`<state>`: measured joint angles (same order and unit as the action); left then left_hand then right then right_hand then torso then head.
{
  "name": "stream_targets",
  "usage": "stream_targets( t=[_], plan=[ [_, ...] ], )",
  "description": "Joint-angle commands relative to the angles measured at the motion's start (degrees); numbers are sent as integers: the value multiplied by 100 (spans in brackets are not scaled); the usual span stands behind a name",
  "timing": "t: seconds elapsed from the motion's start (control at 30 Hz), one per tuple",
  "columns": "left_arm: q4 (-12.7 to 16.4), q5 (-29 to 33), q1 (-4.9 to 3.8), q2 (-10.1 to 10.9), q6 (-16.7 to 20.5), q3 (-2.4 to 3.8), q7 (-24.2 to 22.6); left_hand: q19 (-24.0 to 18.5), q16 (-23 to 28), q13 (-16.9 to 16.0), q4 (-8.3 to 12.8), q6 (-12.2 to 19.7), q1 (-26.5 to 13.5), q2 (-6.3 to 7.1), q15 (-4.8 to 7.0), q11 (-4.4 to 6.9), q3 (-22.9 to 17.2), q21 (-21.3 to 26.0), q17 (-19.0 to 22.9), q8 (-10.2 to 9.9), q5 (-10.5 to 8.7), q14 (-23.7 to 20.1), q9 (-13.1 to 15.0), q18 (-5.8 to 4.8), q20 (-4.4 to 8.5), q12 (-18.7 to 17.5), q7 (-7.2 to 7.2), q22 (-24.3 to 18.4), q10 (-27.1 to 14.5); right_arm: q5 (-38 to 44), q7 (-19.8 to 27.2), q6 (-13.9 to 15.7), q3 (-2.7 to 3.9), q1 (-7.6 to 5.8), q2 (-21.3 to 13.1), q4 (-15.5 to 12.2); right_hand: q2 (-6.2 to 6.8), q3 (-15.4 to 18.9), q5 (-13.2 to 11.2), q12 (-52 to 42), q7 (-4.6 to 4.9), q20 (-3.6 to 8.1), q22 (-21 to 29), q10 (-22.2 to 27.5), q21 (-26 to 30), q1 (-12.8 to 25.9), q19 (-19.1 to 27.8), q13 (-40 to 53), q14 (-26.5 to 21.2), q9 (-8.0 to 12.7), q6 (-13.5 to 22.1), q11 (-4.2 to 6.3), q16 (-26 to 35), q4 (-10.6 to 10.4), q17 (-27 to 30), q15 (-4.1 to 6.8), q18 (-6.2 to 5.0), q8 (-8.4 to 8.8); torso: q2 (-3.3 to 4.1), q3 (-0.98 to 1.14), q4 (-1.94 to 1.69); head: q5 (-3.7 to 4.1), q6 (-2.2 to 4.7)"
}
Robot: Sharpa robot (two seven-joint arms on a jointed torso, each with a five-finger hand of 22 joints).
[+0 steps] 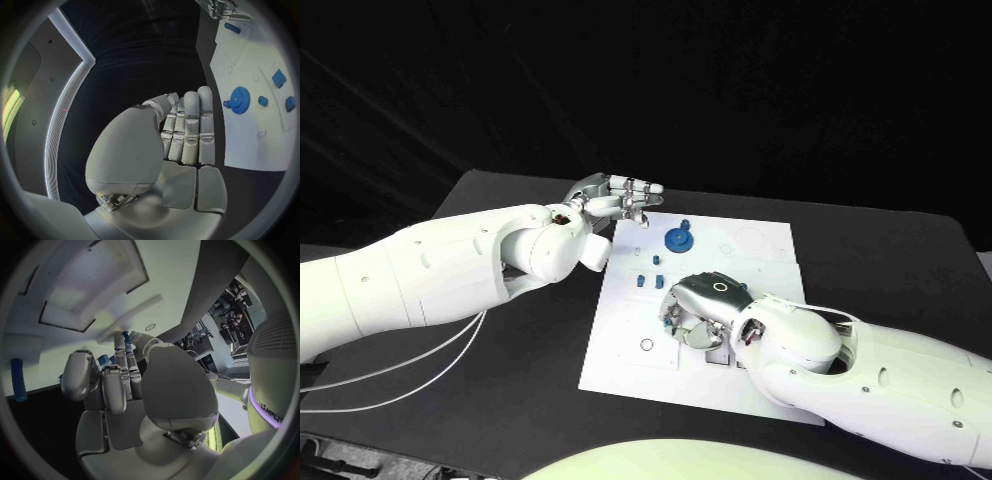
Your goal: Assemble the parts on the task board
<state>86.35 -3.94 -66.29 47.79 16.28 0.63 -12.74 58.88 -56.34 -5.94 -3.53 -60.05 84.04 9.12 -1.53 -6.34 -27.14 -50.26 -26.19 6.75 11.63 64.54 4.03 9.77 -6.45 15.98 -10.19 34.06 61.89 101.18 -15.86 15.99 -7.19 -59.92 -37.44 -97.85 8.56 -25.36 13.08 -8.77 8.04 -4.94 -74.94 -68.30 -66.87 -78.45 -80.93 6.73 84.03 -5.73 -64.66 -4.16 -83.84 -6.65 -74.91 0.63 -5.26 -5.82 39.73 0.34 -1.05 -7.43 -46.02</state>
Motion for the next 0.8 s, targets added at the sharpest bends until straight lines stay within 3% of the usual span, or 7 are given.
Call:
stream_targets(
  t=[0.03,0.17,0.5,0.7,0.8],
  plan=[
    [17,-24,-7,-5,-118,4,4,-42,4,-5,-4,35,-56,1,1,15,39,24,8,15,-30,-51,-8,79,9,28,3,-7,-45,52,-125,-47,-37,45,-8,34,40,41,-10,84,61,-58,-229,137,41,84,27,-60,379,64,176,-54,-27,8,-473,-62,51,105,-5,2,0,-3,0],
    [16,-27,-7,-4,-124,4,20,-43,3,-4,-5,37,-61,2,-1,12,43,26,10,16,-31,-54,-7,79,7,28,1,-8,-55,88,-162,162,-37,46,-33,10,106,82,-11,82,-5,-82,-200,189,113,136,53,-72,372,117,393,-38,-18,40,-452,-64,32,214,-3,4,0,1,10],
    [8,-80,-7,5,-140,4,49,-52,1,0,-6,48,-75,0,-10,3,54,37,16,16,-31,-72,-7,79,0,27,-5,-13,-93,194,-219,466,-18,27,-294,-308,167,141,-3,50,-75,-70,-192,207,144,185,61,-67,367,133,475,-5,-10,66,-434,-36,23,212,-4,4,6,12,36],
    [16,-84,-7,14,-160,4,57,-56,0,1,-12,51,-88,-2,-14,-1,62,42,19,17,-32,-78,-7,77,-5,29,-7,-16,-105,255,-299,455,25,-92,-646,-606,208,204,-15,36,-147,-66,-183,254,170,240,69,-65,361,131,477,-8,-1,67,-418,-35,20,194,-9,-1,5,53,61],
    [15,-85,-7,17,-167,4,58,-56,0,1,-12,51,-88,-2,-14,-1,62,42,19,17,-32,-78,-7,77,-5,29,-7,-16,-105,265,-342,436,58,-186,-888,-737,222,245,-29,25,-170,-67,-159,281,223,283,89,-63,357,127,463,-12,9,52,-400,-38,11,182,-10,-4,10,110,110]
  ],
)
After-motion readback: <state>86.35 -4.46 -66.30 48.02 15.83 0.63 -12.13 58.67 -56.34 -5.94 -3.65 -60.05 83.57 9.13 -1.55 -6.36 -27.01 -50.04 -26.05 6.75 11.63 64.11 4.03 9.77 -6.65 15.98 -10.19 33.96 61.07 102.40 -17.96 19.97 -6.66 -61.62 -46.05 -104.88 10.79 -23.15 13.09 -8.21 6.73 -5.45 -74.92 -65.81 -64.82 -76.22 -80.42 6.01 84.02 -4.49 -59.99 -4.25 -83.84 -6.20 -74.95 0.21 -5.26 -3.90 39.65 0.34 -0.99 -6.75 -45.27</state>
